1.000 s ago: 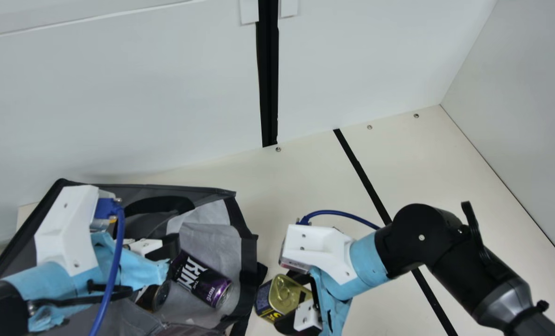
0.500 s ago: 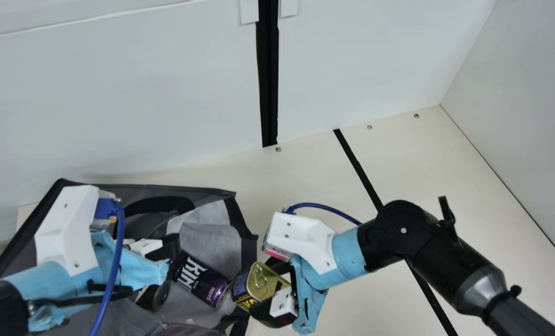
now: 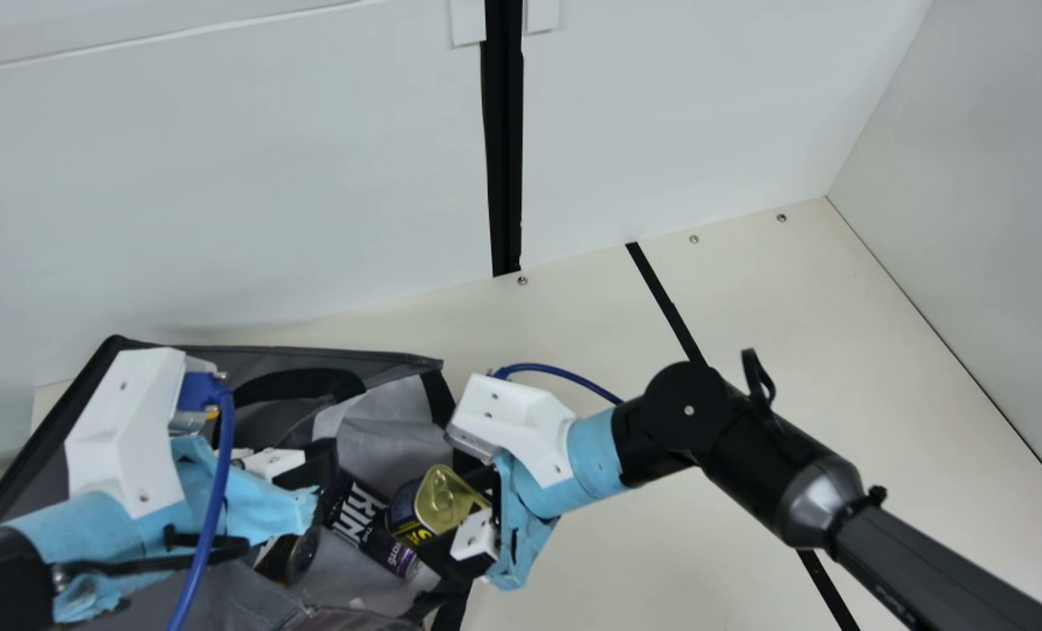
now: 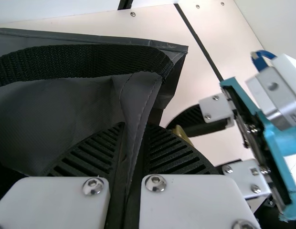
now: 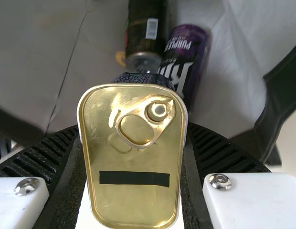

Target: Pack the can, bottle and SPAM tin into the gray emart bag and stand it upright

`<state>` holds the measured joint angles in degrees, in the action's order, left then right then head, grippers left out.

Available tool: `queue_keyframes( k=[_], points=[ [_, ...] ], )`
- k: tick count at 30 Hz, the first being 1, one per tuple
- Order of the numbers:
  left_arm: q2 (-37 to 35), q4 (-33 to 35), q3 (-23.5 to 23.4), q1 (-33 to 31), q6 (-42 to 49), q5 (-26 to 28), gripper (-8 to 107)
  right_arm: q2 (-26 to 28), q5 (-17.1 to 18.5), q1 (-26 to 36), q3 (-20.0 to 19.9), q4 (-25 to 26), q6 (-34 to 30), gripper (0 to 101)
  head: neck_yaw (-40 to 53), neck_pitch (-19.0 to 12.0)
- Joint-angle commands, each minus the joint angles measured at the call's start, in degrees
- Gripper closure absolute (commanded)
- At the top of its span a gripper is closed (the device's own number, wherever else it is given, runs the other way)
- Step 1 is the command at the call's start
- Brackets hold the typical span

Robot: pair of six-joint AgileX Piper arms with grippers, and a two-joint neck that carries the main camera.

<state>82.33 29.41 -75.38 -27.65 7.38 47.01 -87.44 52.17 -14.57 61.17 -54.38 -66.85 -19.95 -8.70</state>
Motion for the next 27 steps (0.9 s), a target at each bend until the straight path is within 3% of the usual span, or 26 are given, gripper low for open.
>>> queue_keyframes(
  k=[1,23,27],
  points=[
    [0.0,0.0,0.0,0.0,0.0,0.0,107,-1.35,-0.74,-0.5,0.84,-0.38,0.03,101,-0.05,-1.3],
    [0.0,0.0,0.0,0.0,0.0,0.0,107,-12.08,-7.03,-6.79,11.12,-1.7,3.3,101,-0.05,-1.3],
    [0.0,0.0,0.0,0.0,0.0,0.0,107,-12.86,-7.63,-7.29,11.91,-1.59,3.78,88,-0.05,-1.3]
  ],
)
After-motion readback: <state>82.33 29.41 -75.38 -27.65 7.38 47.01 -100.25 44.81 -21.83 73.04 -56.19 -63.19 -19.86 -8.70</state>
